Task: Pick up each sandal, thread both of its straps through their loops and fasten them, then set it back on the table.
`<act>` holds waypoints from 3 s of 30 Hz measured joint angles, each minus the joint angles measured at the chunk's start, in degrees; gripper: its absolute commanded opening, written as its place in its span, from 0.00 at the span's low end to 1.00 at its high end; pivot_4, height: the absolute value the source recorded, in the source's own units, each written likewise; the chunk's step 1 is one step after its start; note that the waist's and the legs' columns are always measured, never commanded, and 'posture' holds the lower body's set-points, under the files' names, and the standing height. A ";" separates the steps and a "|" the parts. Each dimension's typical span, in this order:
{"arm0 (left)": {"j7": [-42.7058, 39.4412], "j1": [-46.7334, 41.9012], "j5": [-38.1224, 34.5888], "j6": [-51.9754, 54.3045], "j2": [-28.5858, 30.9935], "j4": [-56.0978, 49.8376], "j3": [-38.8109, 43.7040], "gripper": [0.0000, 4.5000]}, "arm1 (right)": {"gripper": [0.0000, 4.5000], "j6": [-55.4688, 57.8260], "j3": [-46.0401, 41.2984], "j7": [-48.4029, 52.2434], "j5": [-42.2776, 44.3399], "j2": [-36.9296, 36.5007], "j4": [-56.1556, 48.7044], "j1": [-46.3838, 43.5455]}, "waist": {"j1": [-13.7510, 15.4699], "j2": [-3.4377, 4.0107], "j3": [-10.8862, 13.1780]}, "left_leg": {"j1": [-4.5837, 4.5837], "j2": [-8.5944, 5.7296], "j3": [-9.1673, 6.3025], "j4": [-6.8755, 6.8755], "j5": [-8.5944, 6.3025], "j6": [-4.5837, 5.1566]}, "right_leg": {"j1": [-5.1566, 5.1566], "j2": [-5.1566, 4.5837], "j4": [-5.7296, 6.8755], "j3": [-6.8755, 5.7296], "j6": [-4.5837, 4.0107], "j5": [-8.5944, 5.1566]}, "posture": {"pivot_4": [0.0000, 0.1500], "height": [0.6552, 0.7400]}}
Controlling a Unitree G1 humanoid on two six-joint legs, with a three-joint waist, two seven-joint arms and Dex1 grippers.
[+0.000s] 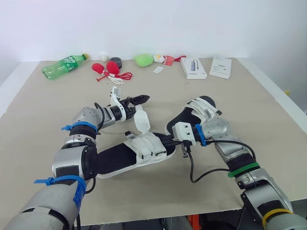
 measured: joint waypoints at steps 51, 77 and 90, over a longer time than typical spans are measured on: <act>-21.11 4.52 42.19 -93.70 9.52 -28.27 -39.21 0.01 | 0.00 -0.57 -0.73 -0.49 -0.25 -0.63 -0.57 0.76 | 0.12 0.14 0.00 | -0.32 -0.11 0.01 -0.02 0.16 0.23 | -0.18 0.10 -0.01 0.38 -0.20 -0.16 | 1.00 1.00; -29.99 26.09 36.70 -100.83 22.08 -54.96 -47.78 0.51 | 0.00 -1.84 0.03 0.01 -1.36 0.52 2.97 -1.33 | 0.08 0.32 -0.12 | 0.00 0.00 0.08 0.03 0.17 0.29 | 0.06 0.16 0.09 0.44 -0.35 -0.13 | 1.00 1.00; -28.08 35.21 15.74 -60.12 35.86 -72.93 -39.64 0.51 | 0.00 -2.80 0.23 0.66 -1.43 1.31 4.99 -2.42 | -0.08 0.35 -0.14 | 0.03 0.11 0.09 0.02 0.18 0.30 | 0.00 0.20 0.18 0.44 -0.40 -0.15 | 1.00 1.00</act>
